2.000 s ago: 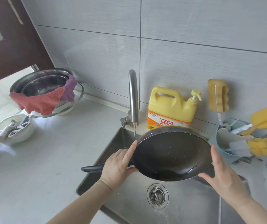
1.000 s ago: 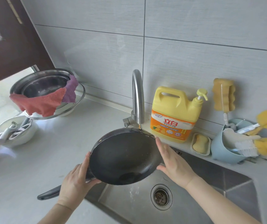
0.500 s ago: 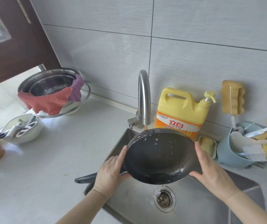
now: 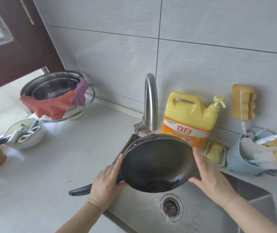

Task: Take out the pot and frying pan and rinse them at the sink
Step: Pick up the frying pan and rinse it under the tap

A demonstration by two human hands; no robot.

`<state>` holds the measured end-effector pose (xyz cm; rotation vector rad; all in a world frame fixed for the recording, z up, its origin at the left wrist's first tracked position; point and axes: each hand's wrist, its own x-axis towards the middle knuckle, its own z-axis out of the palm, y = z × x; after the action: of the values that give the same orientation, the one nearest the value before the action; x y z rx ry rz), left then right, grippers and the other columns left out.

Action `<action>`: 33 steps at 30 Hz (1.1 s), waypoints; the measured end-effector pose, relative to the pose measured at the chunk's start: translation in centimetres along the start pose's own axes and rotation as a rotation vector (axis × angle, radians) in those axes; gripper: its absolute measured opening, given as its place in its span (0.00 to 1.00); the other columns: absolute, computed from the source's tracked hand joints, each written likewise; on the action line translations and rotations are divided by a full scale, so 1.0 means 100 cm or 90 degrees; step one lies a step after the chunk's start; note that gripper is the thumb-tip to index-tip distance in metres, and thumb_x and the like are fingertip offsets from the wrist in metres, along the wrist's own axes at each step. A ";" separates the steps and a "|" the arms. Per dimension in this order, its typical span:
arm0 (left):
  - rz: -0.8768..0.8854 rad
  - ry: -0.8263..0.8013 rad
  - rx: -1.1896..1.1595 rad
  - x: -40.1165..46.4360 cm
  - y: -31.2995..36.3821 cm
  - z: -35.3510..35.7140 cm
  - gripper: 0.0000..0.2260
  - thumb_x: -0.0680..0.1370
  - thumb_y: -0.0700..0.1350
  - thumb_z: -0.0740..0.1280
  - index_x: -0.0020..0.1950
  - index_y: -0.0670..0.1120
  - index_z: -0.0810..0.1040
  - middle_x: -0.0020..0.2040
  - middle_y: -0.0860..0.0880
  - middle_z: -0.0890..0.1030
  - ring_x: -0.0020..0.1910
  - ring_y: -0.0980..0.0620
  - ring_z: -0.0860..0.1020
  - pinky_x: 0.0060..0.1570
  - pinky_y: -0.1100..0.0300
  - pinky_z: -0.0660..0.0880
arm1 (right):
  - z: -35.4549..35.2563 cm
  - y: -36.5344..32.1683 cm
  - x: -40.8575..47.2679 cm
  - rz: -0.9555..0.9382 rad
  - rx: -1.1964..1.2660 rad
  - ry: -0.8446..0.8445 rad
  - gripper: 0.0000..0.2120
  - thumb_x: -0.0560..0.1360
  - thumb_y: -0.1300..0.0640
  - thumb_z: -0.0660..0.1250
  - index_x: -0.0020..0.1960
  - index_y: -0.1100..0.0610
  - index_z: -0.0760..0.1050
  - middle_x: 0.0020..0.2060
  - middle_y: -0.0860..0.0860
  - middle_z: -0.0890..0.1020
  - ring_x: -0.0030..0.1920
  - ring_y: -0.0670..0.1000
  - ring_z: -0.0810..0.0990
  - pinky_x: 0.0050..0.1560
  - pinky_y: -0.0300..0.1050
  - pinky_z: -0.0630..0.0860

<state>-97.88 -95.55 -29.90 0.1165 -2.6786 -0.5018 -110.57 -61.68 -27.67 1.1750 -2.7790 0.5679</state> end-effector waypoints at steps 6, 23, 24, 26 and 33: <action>-0.020 0.007 0.043 -0.021 -0.024 -0.017 0.41 0.72 0.72 0.56 0.71 0.42 0.65 0.32 0.49 0.76 0.28 0.47 0.78 0.22 0.57 0.74 | 0.018 -0.025 0.025 -0.052 -0.033 0.004 0.65 0.59 0.54 0.84 0.80 0.58 0.41 0.68 0.61 0.73 0.63 0.58 0.79 0.51 0.44 0.79; 0.073 0.018 0.013 0.005 0.022 0.009 0.40 0.70 0.66 0.65 0.74 0.44 0.62 0.37 0.49 0.80 0.33 0.49 0.79 0.27 0.57 0.74 | -0.012 0.009 -0.014 -0.003 -0.050 0.069 0.70 0.54 0.56 0.86 0.80 0.58 0.42 0.62 0.63 0.76 0.53 0.61 0.83 0.47 0.49 0.78; 0.083 0.017 0.003 0.010 0.028 0.010 0.40 0.71 0.66 0.64 0.75 0.44 0.60 0.38 0.48 0.81 0.34 0.50 0.80 0.29 0.57 0.75 | -0.017 0.011 -0.019 0.009 -0.055 0.076 0.70 0.53 0.56 0.86 0.80 0.58 0.42 0.62 0.63 0.76 0.52 0.61 0.83 0.46 0.49 0.79; 0.108 0.021 -0.012 0.017 0.039 0.013 0.40 0.74 0.67 0.61 0.78 0.46 0.55 0.38 0.48 0.80 0.34 0.50 0.79 0.29 0.57 0.76 | -0.026 0.018 -0.029 0.026 -0.063 0.089 0.70 0.53 0.56 0.86 0.80 0.57 0.42 0.63 0.65 0.76 0.51 0.62 0.84 0.41 0.51 0.81; 0.171 0.062 -0.008 0.041 0.072 0.012 0.39 0.73 0.63 0.64 0.77 0.45 0.54 0.33 0.50 0.75 0.30 0.51 0.74 0.28 0.58 0.71 | -0.048 0.032 -0.053 0.079 -0.087 0.170 0.73 0.49 0.60 0.87 0.79 0.55 0.42 0.58 0.67 0.78 0.56 0.55 0.74 0.48 0.46 0.73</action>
<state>-102.15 -89.11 -26.71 -0.2135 -2.5434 -0.4153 -109.49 -54.31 -25.30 0.8377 -2.6259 0.4942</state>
